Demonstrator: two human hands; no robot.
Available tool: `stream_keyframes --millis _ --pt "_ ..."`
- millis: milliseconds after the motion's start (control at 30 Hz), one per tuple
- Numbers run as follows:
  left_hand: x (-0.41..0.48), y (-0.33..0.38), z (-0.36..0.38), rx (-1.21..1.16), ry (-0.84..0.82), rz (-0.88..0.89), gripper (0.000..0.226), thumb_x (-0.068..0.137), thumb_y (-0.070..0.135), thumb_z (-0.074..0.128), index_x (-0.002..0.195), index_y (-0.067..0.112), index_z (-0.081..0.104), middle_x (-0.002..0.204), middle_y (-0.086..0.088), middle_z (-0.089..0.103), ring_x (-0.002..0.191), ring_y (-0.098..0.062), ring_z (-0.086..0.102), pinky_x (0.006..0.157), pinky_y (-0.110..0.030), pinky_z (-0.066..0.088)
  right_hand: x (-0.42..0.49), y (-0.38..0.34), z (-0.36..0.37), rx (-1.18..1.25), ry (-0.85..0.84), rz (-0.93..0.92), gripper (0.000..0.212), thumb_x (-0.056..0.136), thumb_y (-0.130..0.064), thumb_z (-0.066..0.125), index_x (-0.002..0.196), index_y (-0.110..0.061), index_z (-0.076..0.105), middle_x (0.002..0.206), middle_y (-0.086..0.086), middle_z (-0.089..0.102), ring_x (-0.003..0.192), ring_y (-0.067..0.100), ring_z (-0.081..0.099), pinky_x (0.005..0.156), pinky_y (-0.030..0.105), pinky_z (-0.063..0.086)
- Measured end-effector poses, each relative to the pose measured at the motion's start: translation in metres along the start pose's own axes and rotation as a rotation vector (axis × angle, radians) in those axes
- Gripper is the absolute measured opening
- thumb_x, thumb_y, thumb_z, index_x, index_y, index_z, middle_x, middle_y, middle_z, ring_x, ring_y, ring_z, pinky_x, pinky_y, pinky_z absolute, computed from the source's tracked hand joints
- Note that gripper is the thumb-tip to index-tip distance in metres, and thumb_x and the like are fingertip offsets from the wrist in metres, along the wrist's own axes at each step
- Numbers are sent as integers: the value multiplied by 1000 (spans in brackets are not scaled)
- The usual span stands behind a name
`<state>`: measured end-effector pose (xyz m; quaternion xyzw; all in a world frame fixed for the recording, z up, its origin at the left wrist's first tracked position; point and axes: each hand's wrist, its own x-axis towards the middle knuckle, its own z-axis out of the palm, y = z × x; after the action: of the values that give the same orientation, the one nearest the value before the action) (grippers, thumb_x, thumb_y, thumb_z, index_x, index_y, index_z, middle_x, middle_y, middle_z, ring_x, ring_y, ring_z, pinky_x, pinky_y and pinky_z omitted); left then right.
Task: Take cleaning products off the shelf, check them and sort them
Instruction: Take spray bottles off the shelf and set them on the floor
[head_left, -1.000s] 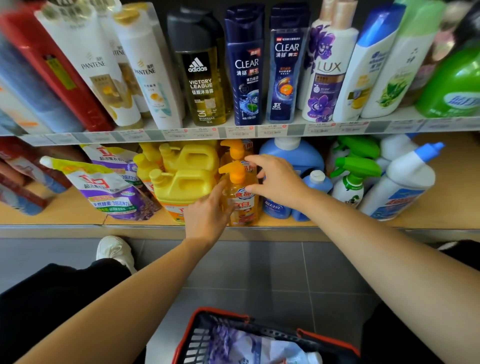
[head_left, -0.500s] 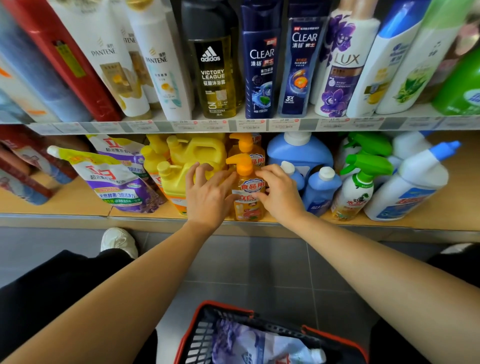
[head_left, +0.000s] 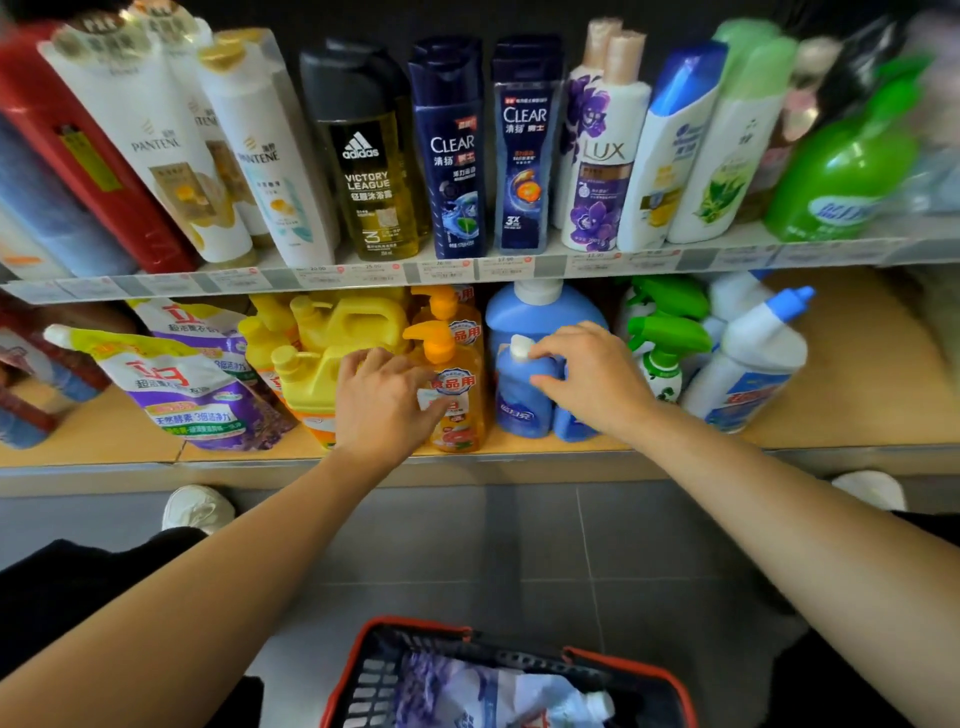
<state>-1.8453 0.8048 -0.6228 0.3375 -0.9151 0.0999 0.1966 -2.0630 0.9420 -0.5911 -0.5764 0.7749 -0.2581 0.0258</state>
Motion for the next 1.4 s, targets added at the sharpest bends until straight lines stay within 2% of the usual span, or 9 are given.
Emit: stream_keyframes --millis 100,233,333,533,733,933,1100,1233,1400 --pt "0 10 -12 -28 -91 -31 41 84 61 69 104 26 79 102 -1 77 96 -27 67 85 -41 44 -9 32 -33 -91 109 48 26 75 -19 81 100 -16 75 93 6 71 91 34 57 75 40 48" --pt "-1 13 -27 -141 -112 -116 43 86 58 69 116 28 75 106 -4 77 96 -29 70 82 -38 51 -16 79 -57 -308 4 166 65 76 -29 83 136 -20 59 135 7 60 117 36 51 95 42 44" --pt "-2 20 -37 -230 -101 -168 38 86 53 71 114 27 77 111 -2 76 95 -26 69 73 -36 55 -19 99 -58 -366 -118 224 79 82 -32 78 150 -26 40 142 9 52 122 38 51 97 44 44" --pt "-4 56 -45 -1046 -490 -365 3 86 26 81 88 24 81 89 8 78 87 -9 71 80 -26 56 -15 98 -63 -236 -156 256 52 88 -32 74 134 -14 57 126 16 56 116 39 56 89 44 47" --pt "-16 86 -34 -1178 -682 -298 16 85 27 81 101 24 78 96 6 77 94 -5 69 77 -14 52 -23 63 -105 -226 -126 116 41 89 -39 70 119 -13 63 112 10 59 104 34 59 79 39 42" --pt "-22 112 -43 -1232 -787 -201 75 77 36 85 144 29 51 139 11 58 126 -9 56 104 -34 51 -56 42 -144 335 -214 171 21 91 -24 72 98 -4 70 96 24 70 93 38 67 85 56 53" --pt "-30 123 -55 -1540 -902 -119 48 82 8 81 126 10 64 116 -7 75 107 -23 72 85 -31 58 -61 21 -130 752 -111 226 14 90 -14 71 104 -11 71 98 16 74 85 16 66 74 44 55" --pt "-33 122 -61 -1619 -866 -193 43 80 13 82 120 9 68 113 -9 76 104 -24 74 82 -28 58 -66 11 -111 1141 27 386 33 77 -22 76 107 -12 66 82 4 72 62 16 62 56 26 53" --pt "-33 121 -62 -1691 -805 -353 44 77 22 83 118 12 69 111 -10 77 100 -26 75 80 -32 59 -77 -7 -82 1262 6 505 19 91 -11 67 110 -6 68 96 3 75 85 12 69 74 26 55"
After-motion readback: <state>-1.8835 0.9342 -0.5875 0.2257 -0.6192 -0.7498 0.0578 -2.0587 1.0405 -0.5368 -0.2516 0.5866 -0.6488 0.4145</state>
